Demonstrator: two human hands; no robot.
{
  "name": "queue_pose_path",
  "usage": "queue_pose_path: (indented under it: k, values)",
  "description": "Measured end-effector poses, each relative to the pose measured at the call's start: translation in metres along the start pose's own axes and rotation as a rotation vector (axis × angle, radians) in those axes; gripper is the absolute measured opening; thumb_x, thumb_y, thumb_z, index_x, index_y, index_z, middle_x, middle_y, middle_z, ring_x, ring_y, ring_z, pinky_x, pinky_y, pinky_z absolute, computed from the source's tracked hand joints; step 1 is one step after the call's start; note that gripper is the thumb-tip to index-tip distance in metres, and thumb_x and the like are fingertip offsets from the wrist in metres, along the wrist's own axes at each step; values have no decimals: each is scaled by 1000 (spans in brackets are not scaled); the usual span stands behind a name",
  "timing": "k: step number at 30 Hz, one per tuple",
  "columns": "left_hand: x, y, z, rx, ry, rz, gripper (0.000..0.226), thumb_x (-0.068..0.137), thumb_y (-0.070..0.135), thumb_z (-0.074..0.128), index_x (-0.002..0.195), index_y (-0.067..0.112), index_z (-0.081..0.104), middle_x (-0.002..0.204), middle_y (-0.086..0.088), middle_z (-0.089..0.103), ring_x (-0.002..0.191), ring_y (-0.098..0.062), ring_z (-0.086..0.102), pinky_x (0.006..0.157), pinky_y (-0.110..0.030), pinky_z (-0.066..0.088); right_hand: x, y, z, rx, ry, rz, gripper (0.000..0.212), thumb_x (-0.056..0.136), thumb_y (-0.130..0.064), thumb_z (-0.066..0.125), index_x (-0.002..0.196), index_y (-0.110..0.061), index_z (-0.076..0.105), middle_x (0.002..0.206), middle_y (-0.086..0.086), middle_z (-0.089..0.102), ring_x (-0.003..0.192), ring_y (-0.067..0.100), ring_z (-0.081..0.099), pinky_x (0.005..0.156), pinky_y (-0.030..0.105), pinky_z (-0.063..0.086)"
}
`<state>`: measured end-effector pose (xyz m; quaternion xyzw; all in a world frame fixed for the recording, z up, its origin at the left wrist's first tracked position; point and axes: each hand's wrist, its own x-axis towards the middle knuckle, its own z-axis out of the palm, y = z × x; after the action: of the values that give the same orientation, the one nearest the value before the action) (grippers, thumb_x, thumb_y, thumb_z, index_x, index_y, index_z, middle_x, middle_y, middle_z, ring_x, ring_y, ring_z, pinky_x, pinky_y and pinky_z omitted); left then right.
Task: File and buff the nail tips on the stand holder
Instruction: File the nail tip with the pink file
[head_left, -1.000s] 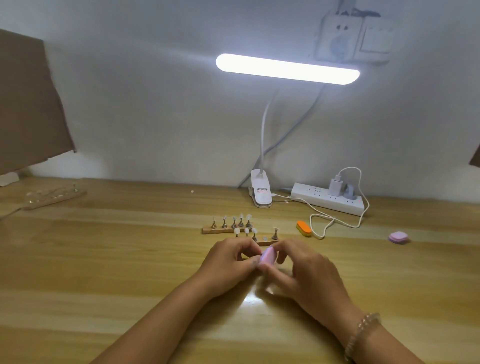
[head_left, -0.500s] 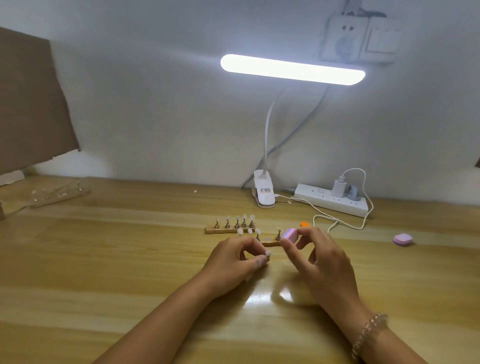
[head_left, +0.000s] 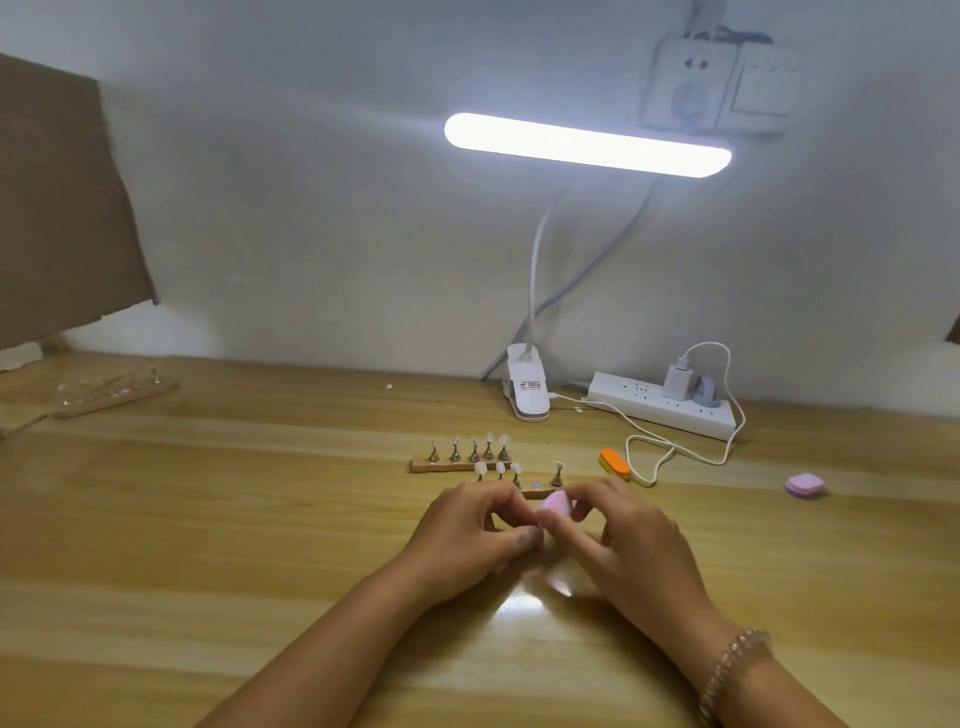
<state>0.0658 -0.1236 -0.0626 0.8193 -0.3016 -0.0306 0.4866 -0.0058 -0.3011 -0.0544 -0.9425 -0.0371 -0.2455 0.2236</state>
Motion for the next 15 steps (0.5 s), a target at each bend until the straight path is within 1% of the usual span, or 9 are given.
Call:
queue_pose_path:
  k: [1,4,6,7,8,11,12,14,15]
  values:
    - [0,0,0,8,-2,1,11,85,23,76,80,29,69,87,10,73,52,-1,53,58,-24,41,0,1,0,-15,-10,0,39,84,-68,50,100,-35,63,96,-17,58,64,2,48,64,29,47]
    - [0,0,0,0,-8,4,12,82,18,77,79,26,69,83,11,72,52,0,51,57,-25,41,-3,-2,1,23,-38,-95,43,82,-73,46,103,-39,63,95,-20,58,62,0,49,56,21,40]
    - [0,1,0,2,2,5,8,84,22,78,82,26,71,86,10,73,52,0,51,57,-24,41,0,1,0,67,-24,-38,47,81,-76,44,100,-38,65,95,-18,60,63,0,49,60,23,41]
    - [0,1,0,-1,4,6,7,85,25,77,83,27,71,88,10,74,53,0,51,57,-23,41,0,2,0,52,-16,-3,49,81,-76,41,99,-37,66,95,-17,60,63,0,48,62,25,43]
    - [0,0,0,-8,5,5,6,85,25,77,83,27,71,89,9,74,53,0,51,57,-23,41,0,3,0,21,-8,-6,49,81,-75,41,99,-37,66,95,-17,59,62,-1,47,62,26,45]
    - [0,0,0,-32,-3,-9,9,83,17,76,84,25,72,88,7,74,51,2,49,56,-21,40,-3,-3,2,0,19,-119,40,82,-72,49,99,-39,64,89,-19,57,56,-3,44,53,21,41]
    - [1,0,-1,-33,-4,-10,8,84,17,75,85,24,72,89,6,75,50,4,49,55,-20,40,-3,-3,1,16,14,-110,40,82,-72,50,99,-38,64,89,-19,57,57,-3,46,53,21,41]
    - [1,-1,0,-38,-1,-4,3,87,22,75,86,23,72,90,5,75,52,7,52,55,-16,39,-1,-1,-1,23,14,-32,44,81,-73,47,98,-37,65,91,-17,58,62,1,50,58,27,45]
    - [1,-1,0,-54,0,-1,4,88,22,75,86,23,72,90,5,75,53,8,53,56,-15,39,-1,0,0,-5,16,-23,44,81,-73,47,98,-36,64,91,-17,58,63,3,50,60,30,47]
